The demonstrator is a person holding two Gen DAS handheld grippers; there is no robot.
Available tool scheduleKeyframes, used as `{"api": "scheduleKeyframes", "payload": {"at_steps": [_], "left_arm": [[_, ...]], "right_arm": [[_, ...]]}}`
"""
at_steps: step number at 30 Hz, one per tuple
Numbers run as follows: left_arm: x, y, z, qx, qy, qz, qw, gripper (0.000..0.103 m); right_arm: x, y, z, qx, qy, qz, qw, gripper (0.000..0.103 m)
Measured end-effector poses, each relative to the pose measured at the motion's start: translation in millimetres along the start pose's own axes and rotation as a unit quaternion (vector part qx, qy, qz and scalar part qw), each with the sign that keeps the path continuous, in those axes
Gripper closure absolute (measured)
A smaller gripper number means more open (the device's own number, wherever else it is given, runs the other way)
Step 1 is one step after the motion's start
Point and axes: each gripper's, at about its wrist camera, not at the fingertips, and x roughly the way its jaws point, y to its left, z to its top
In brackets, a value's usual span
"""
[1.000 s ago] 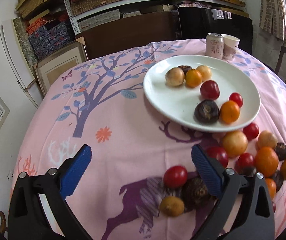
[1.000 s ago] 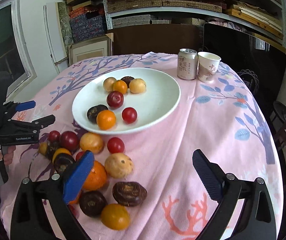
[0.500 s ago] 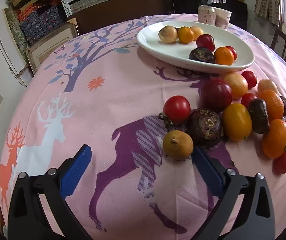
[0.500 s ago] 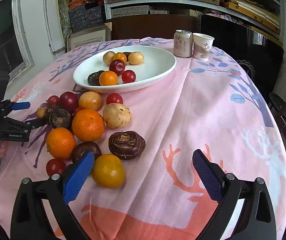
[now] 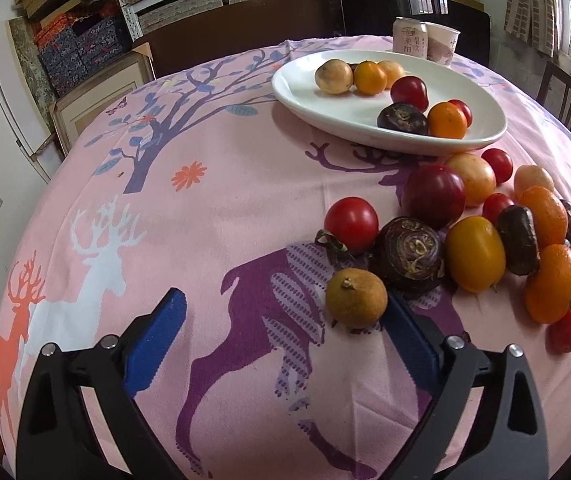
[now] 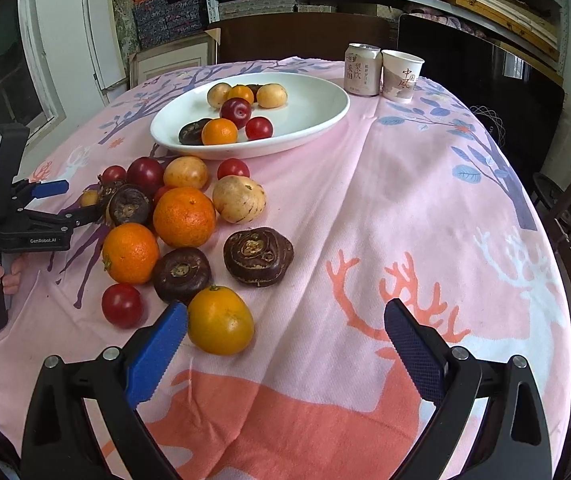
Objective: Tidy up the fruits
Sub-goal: 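Grasp a small yellow-brown fruit with the left gripper while the right grasps a yellow-orange fruit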
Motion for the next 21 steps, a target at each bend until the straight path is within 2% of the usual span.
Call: {"api": "scheduleKeyframes", "payload": {"at_steps": [2,5,8,10,11,13,14,16,18,21], "left_arm": [[-3,-5,0,0.015,-0.009,-0.009,0.9998,0.030],[-6,-14,-1,0.037,-0.017,-0.007,0.9991,0.042],[-8,-17,-1,0.046,-0.020,-0.024,0.9985,0.057],[-8,-19,-2,0.050,-0.020,-0.039,0.9978,0.068],[-8,-20,-2,0.053,-0.020,-0.044,0.9974,0.073],[-9,-23,-3,0.058,-0.021,-0.042,0.9972,0.074],[-9,-23,-3,0.057,-0.021,-0.043,0.9972,0.074],[-8,-21,-3,0.051,-0.020,-0.051,0.9972,0.074],[-8,-18,-3,0.044,-0.019,-0.059,0.9971,0.074],[-8,-15,-2,0.037,-0.016,-0.063,0.9972,0.074]], "right_arm": [[1,6,-4,-0.005,0.009,0.002,1.000,0.004],[11,12,-7,-0.014,0.022,0.004,1.000,0.004],[25,15,-6,-0.014,0.043,-0.003,0.999,0.003],[20,17,-5,-0.018,0.028,0.003,0.999,0.005],[18,17,-6,-0.018,0.022,0.010,1.000,0.009],[14,18,-7,-0.014,0.020,0.025,0.999,0.035],[13,18,-9,-0.013,0.018,0.029,0.999,0.038],[9,20,-11,-0.013,0.016,0.042,0.999,0.056],[4,24,-14,-0.016,0.011,0.042,0.999,0.065],[-2,23,-18,-0.007,0.001,0.031,0.999,0.066]]}}
